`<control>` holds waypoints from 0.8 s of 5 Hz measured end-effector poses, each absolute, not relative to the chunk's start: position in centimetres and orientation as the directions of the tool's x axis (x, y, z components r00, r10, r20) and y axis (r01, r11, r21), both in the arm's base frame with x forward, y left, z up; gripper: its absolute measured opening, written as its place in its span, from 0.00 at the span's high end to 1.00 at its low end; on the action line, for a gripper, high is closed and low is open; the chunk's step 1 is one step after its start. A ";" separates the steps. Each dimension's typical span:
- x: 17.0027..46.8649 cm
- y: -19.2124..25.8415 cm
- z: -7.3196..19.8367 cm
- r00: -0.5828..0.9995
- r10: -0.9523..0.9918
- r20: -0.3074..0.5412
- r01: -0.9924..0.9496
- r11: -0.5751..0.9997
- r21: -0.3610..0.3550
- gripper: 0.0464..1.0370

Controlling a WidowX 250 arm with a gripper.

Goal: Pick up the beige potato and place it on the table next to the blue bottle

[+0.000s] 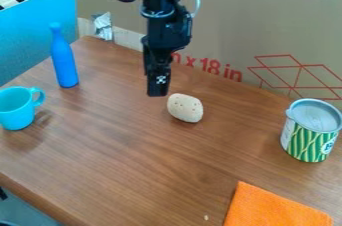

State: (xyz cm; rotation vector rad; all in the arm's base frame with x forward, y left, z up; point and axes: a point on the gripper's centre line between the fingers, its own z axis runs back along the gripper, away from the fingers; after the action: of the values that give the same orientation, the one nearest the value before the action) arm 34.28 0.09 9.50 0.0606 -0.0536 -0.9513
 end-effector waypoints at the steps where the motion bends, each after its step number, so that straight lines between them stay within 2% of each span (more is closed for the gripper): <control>1: 35.9 -0.9 8.8 0.478 -0.878 -0.018 0.874 0.474 0.101 0.04; 2: 36.7 -2.0 7.5 0.425 -0.905 -0.031 0.903 0.421 0.086 0.04; 4: 36.5 -2.4 5.3 0.414 -0.909 -0.045 0.910 0.415 -0.011 0.04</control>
State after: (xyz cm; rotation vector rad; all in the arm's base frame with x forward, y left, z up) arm 36.47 -2.44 5.26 0.0155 0.0465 -1.1428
